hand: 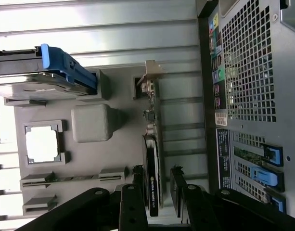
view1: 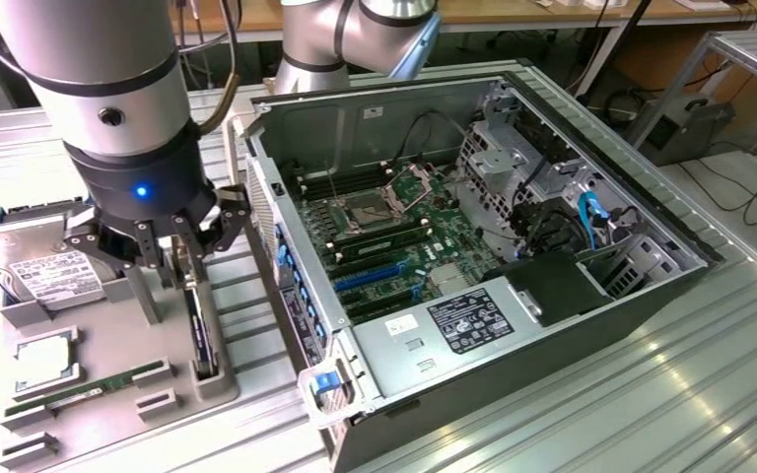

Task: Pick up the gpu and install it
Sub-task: 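Pick up the gpu and move the gpu toward the slot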

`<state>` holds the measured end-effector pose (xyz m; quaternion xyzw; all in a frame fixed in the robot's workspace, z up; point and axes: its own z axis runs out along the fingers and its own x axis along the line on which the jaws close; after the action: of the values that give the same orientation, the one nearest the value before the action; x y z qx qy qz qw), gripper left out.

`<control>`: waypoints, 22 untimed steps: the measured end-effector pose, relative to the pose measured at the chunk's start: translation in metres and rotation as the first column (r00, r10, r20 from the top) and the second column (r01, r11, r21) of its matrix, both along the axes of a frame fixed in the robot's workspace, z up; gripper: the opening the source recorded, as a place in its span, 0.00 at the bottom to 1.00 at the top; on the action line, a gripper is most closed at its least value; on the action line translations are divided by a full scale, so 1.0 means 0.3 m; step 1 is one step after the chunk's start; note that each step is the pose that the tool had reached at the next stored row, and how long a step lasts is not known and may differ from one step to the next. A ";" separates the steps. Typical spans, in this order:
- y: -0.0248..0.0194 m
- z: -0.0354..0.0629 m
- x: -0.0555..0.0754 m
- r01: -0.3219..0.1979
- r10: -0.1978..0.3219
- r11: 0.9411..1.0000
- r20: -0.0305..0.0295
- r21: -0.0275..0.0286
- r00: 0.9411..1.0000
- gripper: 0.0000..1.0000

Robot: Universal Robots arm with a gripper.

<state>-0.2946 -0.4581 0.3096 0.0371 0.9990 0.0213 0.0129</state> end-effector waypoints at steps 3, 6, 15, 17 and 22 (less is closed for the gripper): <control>0.000 -0.019 0.000 -0.004 0.004 1.000 0.000 0.000 1.000 0.36; 0.000 -0.039 0.000 -0.011 0.011 1.000 0.000 0.000 1.000 0.36; 0.002 -0.103 0.000 -0.030 0.030 1.000 -0.002 0.000 1.000 0.36; 0.004 -0.113 0.000 -0.032 0.032 0.999 -0.004 0.000 0.999 0.36; 0.016 -0.136 0.000 -0.037 0.037 0.999 -0.009 0.000 0.999 0.36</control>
<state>-0.2945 -0.4532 0.2688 0.0186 0.9996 0.0214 0.0082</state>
